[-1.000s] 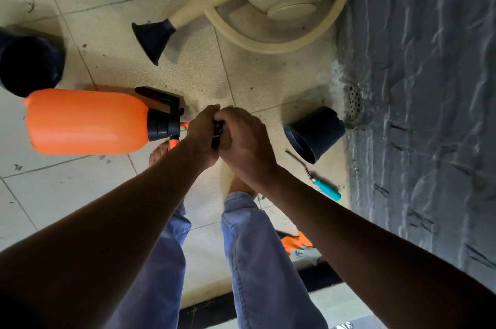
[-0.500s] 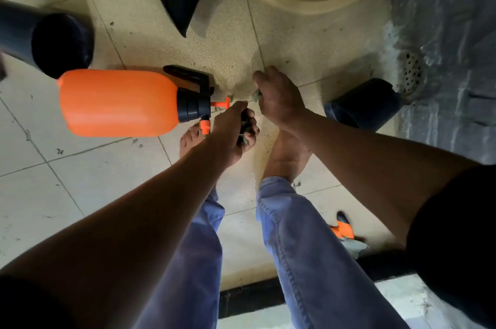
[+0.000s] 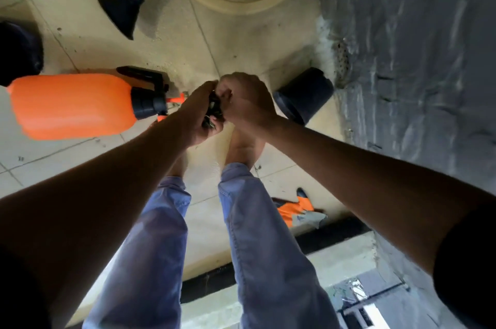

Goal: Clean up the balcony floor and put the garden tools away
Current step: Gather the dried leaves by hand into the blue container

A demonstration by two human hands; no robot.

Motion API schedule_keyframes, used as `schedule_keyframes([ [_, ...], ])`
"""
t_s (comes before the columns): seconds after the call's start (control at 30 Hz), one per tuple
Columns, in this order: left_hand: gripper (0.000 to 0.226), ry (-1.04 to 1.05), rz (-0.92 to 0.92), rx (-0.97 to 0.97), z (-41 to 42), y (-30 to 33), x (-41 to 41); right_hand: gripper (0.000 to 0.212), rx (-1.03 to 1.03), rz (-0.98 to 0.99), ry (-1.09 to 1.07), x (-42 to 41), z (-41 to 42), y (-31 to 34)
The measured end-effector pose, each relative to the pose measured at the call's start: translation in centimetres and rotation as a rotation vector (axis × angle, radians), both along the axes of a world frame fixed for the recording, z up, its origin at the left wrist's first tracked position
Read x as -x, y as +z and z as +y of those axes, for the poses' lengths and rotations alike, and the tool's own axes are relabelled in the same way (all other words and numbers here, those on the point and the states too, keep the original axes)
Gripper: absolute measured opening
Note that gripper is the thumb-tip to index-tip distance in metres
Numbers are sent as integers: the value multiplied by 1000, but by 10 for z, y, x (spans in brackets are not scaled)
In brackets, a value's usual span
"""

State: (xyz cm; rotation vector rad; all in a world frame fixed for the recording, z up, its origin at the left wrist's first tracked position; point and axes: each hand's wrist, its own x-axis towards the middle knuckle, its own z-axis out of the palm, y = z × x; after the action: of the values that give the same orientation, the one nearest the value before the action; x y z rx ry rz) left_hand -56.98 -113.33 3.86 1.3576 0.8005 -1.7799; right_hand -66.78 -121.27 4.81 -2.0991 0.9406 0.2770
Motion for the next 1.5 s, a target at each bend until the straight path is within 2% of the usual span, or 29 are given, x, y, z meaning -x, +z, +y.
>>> schedule_keyframes([
  [0.1,28,-84,-61,16,-18,4,5,7,4,14,-73,7,-9,8],
  [0.2,24,-135,-99,29,-33,3,7,15,-33,-67,-247,17,-21,5],
  [0.27,30,-178,-107,37,-43,0,6,18,-31,-126,-401,16,-31,2],
  [0.33,39,-229,-115,26,-51,-5,5,22,-55,-99,-585,8,-47,-12],
  [0.4,42,-255,-125,-2,-55,-10,2,36,-196,-65,-825,-4,-70,-28],
  [0.5,41,-256,-107,-21,-56,-14,-2,64,-514,-114,-1116,-25,-112,-39],
  [0.6,41,-272,-89,-29,-51,-15,-6,69,-728,-203,-1267,-43,-144,-36],
  [0.73,41,-295,-97,-31,-44,-15,-11,70,-789,-236,-1345,-63,-156,-44],
  [0.87,40,-296,-102,-44,-44,-17,-13,65,-860,-160,-1232,-76,-140,-52],
  [1.0,39,-276,-104,-41,-52,-17,-19,59,-808,-182,-1061,-87,-109,-60],
  [1.1,39,-254,-116,-32,-60,-18,-27,52,-801,-102,-922,-92,-95,-63],
  [1.23,32,-253,-147,-25,-71,-21,-39,59,-515,92,-309,-89,-96,-59],
  [1.3,27,-272,-158,-22,-75,-23,-44,61,-438,175,-25,-89,-104,-52],
  [1.4,32,-278,-151,-13,-80,-26,-46,52,-261,243,90,-92,-127,-48],
  [1.47,35,-264,-129,-14,-82,-29,-47,42,-2,277,58,-92,-151,-54],
  [1.5,36,-261,-121,-15,-83,-31,-47,45,127,301,50,-91,-166,-58],
])
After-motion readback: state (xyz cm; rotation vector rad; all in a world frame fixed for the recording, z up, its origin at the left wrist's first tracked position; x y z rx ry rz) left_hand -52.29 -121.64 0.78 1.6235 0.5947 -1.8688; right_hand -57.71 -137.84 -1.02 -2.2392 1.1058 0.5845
